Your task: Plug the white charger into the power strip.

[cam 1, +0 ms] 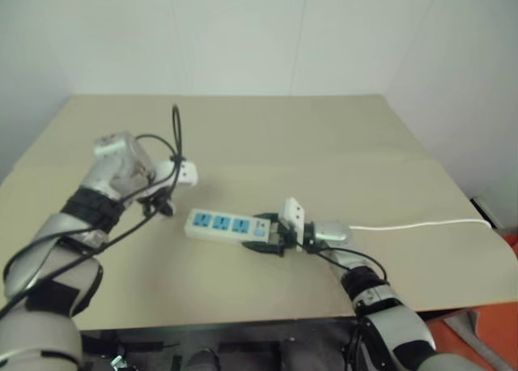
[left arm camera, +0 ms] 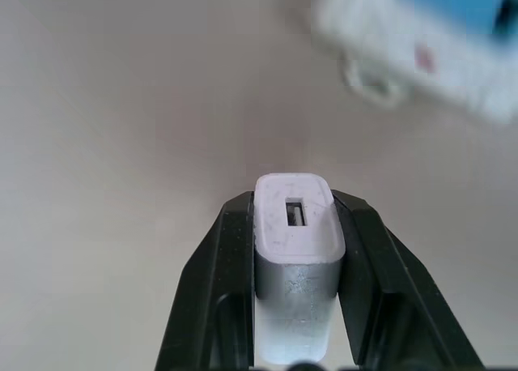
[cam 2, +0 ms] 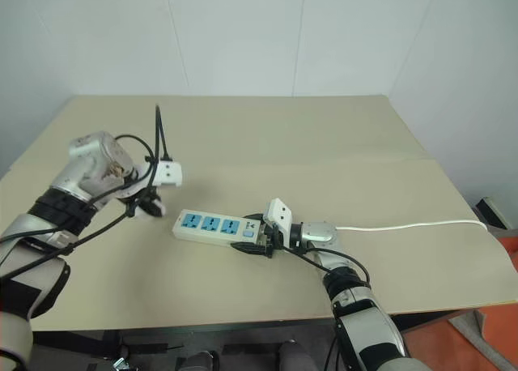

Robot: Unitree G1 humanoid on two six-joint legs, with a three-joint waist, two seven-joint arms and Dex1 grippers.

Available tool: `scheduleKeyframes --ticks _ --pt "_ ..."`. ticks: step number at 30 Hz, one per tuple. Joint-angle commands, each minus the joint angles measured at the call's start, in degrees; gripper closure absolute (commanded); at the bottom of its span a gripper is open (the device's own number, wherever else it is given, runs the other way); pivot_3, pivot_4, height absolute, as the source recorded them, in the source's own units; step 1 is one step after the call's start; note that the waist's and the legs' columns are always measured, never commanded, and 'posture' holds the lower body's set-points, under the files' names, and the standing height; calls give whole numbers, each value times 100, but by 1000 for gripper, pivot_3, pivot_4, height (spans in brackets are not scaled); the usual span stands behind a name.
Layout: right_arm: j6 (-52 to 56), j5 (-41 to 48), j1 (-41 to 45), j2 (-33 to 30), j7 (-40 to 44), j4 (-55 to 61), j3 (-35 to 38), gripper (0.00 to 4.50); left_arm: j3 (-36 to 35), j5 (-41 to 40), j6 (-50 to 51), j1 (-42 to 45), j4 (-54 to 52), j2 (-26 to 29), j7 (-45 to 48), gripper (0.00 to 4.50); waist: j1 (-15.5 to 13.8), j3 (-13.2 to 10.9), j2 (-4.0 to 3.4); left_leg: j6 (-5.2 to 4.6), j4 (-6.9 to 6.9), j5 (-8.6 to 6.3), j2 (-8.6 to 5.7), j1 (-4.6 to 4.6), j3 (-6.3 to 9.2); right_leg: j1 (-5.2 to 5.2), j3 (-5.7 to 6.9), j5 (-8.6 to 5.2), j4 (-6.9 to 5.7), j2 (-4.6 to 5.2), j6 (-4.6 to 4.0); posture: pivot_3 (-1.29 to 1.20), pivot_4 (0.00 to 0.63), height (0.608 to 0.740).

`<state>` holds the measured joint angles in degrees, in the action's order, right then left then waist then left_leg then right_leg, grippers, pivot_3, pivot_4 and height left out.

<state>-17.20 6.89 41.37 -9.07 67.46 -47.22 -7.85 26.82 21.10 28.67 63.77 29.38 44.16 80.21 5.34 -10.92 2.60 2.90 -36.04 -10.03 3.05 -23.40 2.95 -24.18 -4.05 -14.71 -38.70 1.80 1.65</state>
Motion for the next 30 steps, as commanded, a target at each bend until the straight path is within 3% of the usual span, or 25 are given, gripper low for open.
scheduleKeyframes --ticks 1,6,12,16,22,30 --pt "-70 50 -3 36 171 38 -36 1066 -1385 -871 -782 77 -68 -250 -1242 3491 -1 0 0 0 -1 0 1 -1 0 -1 1 1 -1 1 -2 0 150 740" --pt "-91 185 166 14 574 -30 12 1066 -2530 -1860 -796 24 -311 -662 -1929 3491 18 1 1 0 0 0 -6 3 -3 -2 0 21 -14 9 -36 0 150 740" --pt "-247 252 517 18 887 -368 110 1066 -3512 -3347 -81 -529 -1505 -1084 -1969 3491 41 0 1 0 -5 0 -8 2 -3 -2 1 22 -20 13 -38 0 150 740" --pt "-483 107 497 11 919 -669 39 1066 -3529 -3912 265 -1086 -2406 -1113 -1930 3491 40 0 0 0 -3 0 -8 7 -3 -1 0 23 -24 13 -38 0 150 740" --pt "-799 -61 561 70 912 -1172 -19 1066 -3824 -4728 12 -2077 -3617 -1569 -2274 3491 33 2 3 0 -6 0 -11 16 -5 12 1 23 -20 19 -39 0 150 740" --pt "-941 -141 697 114 949 -1461 30 1066 -3636 -5682 632 -2419 -3903 -965 -1557 3491 77 2 2 0 -3 0 -11 32 -4 25 -1 23 -20 16 -38 0 150 740"
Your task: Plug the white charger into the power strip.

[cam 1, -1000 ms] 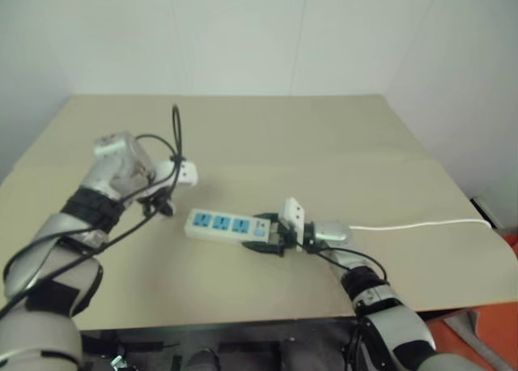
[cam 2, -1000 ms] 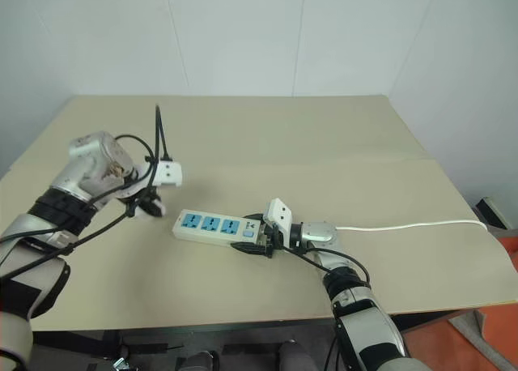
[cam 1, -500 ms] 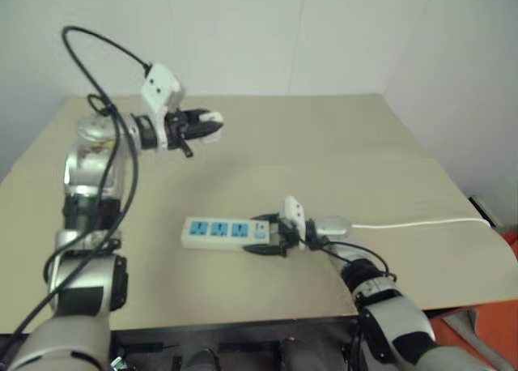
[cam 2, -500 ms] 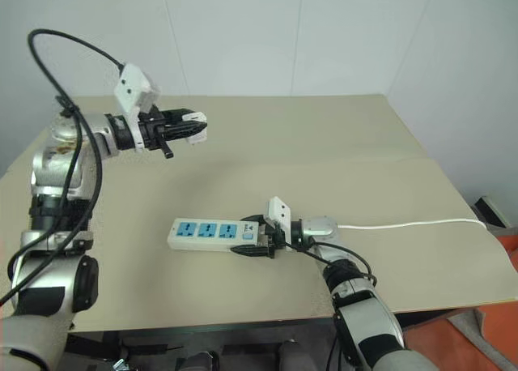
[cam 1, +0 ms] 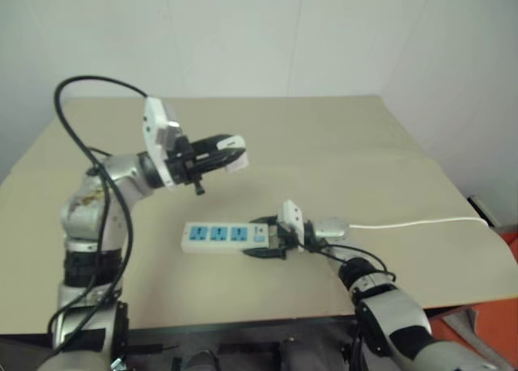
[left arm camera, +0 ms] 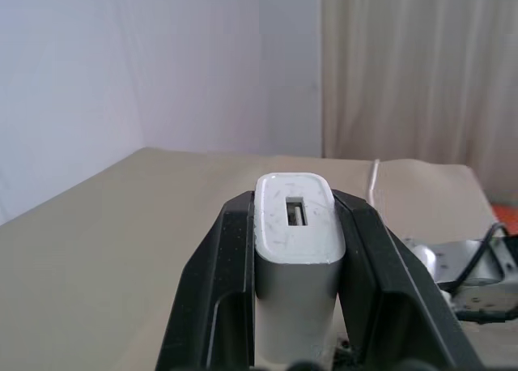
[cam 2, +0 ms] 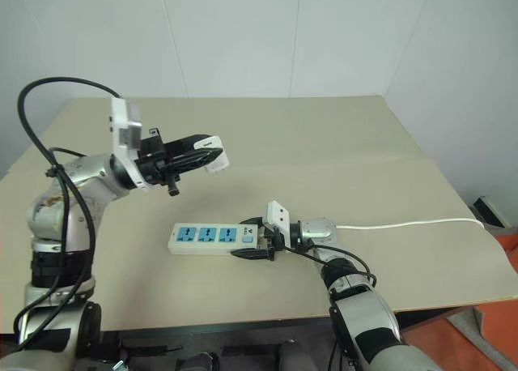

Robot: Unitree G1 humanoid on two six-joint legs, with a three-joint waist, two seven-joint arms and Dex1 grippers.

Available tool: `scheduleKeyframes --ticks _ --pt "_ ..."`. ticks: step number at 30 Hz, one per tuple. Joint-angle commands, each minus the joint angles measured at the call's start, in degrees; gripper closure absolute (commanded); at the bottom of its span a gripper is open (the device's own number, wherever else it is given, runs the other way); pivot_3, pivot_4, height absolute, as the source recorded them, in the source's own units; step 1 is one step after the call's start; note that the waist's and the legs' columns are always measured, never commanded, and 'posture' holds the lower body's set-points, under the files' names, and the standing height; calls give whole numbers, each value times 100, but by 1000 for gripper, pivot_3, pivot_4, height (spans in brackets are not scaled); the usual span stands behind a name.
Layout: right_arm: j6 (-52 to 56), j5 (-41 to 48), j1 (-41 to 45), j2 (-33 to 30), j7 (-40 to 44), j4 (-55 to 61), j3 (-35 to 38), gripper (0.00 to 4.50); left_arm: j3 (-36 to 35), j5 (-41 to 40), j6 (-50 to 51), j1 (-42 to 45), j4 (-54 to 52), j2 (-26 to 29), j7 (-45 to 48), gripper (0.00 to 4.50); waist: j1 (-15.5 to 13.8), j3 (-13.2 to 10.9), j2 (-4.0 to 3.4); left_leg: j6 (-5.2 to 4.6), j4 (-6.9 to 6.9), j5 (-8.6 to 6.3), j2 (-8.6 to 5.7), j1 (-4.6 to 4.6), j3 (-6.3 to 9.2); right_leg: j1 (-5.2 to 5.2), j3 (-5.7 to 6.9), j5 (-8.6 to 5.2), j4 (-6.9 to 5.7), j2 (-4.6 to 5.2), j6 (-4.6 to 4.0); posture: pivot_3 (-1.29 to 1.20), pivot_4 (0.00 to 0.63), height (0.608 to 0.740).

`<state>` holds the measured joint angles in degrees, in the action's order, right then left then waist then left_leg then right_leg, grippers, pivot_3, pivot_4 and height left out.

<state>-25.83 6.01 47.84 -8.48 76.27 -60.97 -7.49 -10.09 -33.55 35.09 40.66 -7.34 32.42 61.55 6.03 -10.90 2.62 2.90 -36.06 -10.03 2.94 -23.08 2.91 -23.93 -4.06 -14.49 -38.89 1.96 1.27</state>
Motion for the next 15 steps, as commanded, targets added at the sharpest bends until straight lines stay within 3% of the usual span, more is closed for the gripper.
scheduleKeyframes --ticks 1,8,15 --pt "-84 -67 61 62 78 -98 -3 1066 97 -257 -40 -172 -226 278 436 3491 10 0 0 0 1 0 0 2 0 0 0 0 0 0 0 0 150 740" --pt "-69 -100 88 70 123 -117 12 1066 214 -576 -404 -685 19 513 1630 3491 8 0 0 0 3 0 1 0 0 -1 2 0 2 -2 0 0 150 740" --pt "-68 -111 85 53 145 -96 16 1066 552 -338 -921 -802 383 436 2046 3491 7 0 0 0 4 0 1 0 -1 0 1 -1 6 -2 0 0 150 740"
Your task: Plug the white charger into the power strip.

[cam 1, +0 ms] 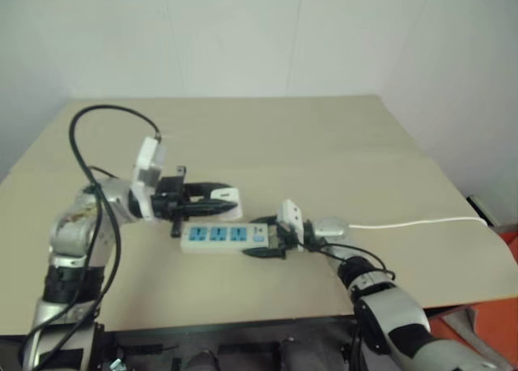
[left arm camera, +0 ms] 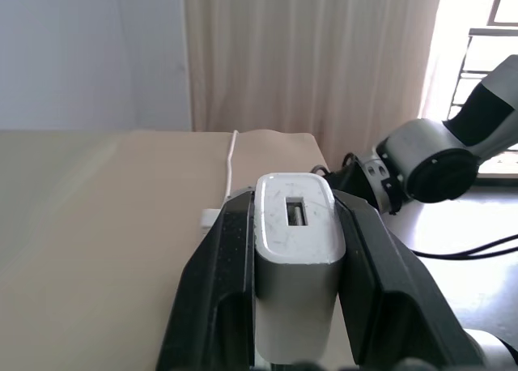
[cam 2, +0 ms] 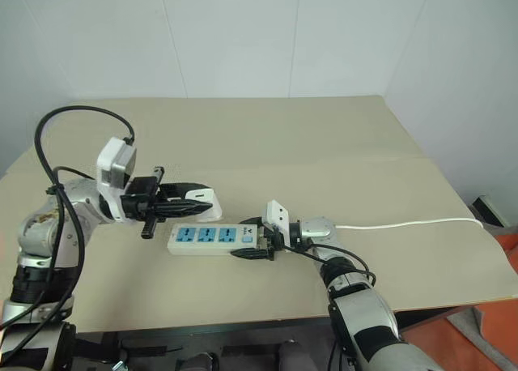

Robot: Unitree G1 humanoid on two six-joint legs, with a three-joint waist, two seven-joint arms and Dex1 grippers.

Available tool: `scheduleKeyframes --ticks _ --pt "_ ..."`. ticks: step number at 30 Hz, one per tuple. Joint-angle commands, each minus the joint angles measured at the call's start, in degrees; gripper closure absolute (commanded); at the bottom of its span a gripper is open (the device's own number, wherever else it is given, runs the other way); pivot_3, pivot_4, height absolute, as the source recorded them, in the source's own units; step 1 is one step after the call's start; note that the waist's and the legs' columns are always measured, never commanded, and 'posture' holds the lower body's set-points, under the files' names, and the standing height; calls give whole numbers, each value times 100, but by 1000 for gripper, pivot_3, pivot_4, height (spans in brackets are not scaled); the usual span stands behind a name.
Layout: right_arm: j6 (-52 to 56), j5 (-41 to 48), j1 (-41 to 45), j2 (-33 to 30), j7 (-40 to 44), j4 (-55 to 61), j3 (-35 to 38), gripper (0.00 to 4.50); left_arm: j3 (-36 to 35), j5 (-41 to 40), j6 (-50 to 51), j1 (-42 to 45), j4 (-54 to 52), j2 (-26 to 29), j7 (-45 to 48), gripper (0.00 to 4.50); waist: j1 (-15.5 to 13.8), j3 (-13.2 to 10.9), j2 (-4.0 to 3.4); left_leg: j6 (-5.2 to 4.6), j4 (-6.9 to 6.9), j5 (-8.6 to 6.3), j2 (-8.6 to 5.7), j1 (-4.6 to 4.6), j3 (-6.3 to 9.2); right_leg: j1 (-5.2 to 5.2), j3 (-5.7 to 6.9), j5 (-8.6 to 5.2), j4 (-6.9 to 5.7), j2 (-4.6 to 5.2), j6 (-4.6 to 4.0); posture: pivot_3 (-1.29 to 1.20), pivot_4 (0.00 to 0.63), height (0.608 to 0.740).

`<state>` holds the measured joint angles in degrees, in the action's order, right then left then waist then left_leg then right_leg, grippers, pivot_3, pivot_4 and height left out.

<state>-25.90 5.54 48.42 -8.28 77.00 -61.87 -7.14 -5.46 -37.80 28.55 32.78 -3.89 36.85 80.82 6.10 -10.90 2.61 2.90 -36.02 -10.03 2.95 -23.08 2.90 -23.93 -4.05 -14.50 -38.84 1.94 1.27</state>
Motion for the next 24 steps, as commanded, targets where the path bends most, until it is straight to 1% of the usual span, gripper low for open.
scheduleKeyframes --ticks 1,6,11,16,24 --pt "-61 -64 25 31 69 -2 -17 1066 123 107 -321 -20 78 -19 132 3491 0 0 0 0 0 0 0 -1 0 0 0 0 0 0 0 0 150 740" --pt "-60 -71 22 30 52 -3 -15 1066 337 298 -609 -33 306 -29 269 3491 -2 0 0 0 0 0 0 0 0 -1 0 0 0 0 0 0 150 740" --pt "-52 -82 28 26 42 -4 -17 1066 640 663 -1072 -21 603 -17 520 3491 -4 0 0 0 0 0 0 -1 0 -1 0 0 0 -1 0 0 150 740" --pt "-43 -80 9 19 32 26 -13 1066 719 886 -1441 16 843 -245 351 3491 -12 0 0 0 1 0 0 0 -1 -1 -1 0 0 -1 0 0 150 740" --pt "-39 -96 13 35 21 30 -21 1066 902 1162 -1816 133 1301 -420 427 3491 -17 0 0 0 1 0 0 0 -1 -1 -1 -1 0 -2 1 0 150 740"
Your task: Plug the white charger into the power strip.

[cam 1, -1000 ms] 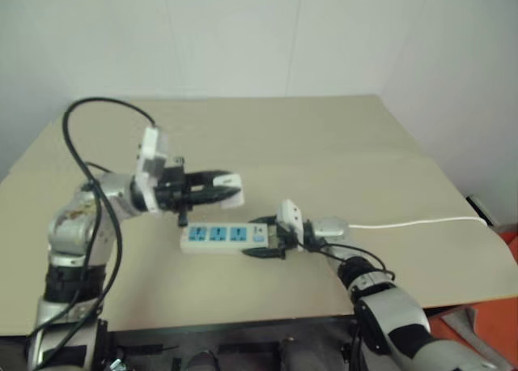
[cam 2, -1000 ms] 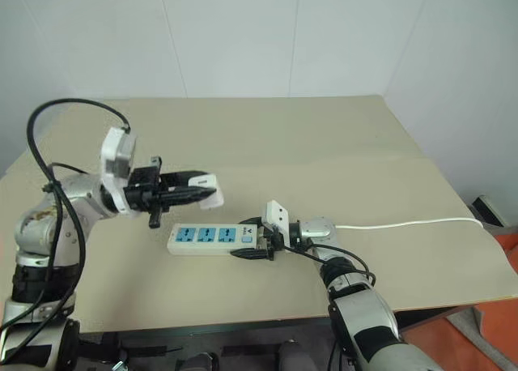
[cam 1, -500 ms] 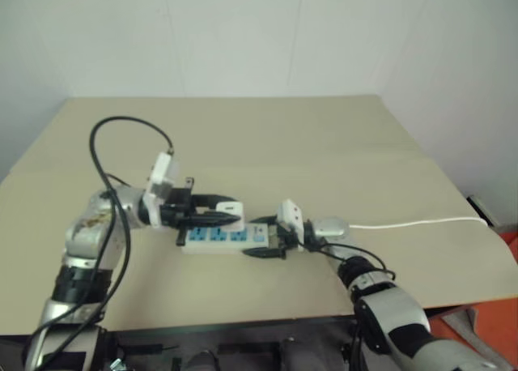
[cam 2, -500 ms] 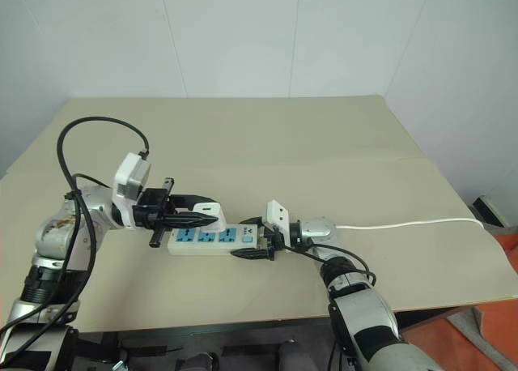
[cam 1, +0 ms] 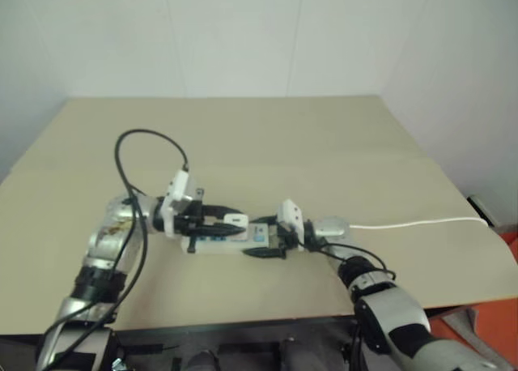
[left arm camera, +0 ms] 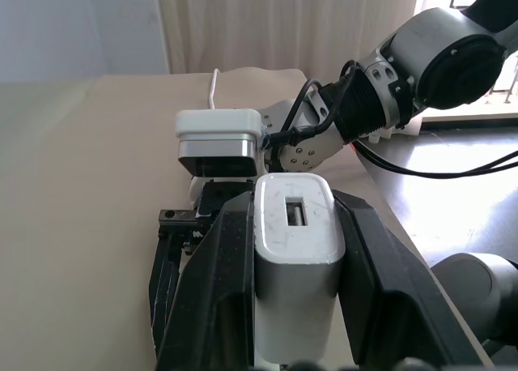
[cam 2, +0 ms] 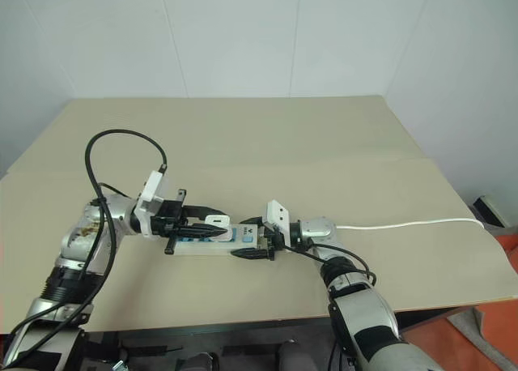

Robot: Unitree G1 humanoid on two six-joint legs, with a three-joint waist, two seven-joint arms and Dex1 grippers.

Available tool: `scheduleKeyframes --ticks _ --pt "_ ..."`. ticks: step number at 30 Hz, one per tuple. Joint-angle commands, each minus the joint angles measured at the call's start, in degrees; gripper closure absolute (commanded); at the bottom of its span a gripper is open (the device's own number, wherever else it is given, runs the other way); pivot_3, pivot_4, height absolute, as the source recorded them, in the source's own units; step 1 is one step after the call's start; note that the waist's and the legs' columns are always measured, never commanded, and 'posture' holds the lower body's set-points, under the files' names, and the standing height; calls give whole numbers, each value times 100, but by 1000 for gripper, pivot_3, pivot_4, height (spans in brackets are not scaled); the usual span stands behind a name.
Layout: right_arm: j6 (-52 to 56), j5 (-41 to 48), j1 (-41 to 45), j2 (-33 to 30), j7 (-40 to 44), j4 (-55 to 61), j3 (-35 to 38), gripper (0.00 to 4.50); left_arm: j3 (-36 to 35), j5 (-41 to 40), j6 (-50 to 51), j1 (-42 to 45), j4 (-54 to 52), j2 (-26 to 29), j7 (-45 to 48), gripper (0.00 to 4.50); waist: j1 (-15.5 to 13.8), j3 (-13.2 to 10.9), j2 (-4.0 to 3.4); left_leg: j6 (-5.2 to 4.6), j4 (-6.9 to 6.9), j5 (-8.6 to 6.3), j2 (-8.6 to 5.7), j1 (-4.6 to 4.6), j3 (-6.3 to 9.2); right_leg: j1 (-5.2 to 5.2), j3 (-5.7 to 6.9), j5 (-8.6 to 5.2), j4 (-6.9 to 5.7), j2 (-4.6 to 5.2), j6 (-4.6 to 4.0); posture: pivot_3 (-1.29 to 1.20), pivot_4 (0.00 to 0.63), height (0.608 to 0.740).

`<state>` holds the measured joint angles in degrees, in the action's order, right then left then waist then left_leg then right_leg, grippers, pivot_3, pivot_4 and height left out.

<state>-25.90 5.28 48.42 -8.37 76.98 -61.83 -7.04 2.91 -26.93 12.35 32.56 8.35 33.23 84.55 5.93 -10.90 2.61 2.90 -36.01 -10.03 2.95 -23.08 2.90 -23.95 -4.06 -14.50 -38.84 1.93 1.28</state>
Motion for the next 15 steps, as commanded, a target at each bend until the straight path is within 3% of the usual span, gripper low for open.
scheduleKeyframes --ticks 1,15 --pt "-35 -69 18 49 22 29 -30 1066 81 90 -219 174 111 -72 60 3491 0 0 0 0 0 0 0 0 0 0 0 0 0 0 0 0 150 740" --pt "-38 -71 -16 46 -15 62 -23 1066 139 377 -678 373 758 -191 198 3491 0 0 0 0 0 0 0 -1 0 -1 -1 -1 0 -1 2 0 150 740"
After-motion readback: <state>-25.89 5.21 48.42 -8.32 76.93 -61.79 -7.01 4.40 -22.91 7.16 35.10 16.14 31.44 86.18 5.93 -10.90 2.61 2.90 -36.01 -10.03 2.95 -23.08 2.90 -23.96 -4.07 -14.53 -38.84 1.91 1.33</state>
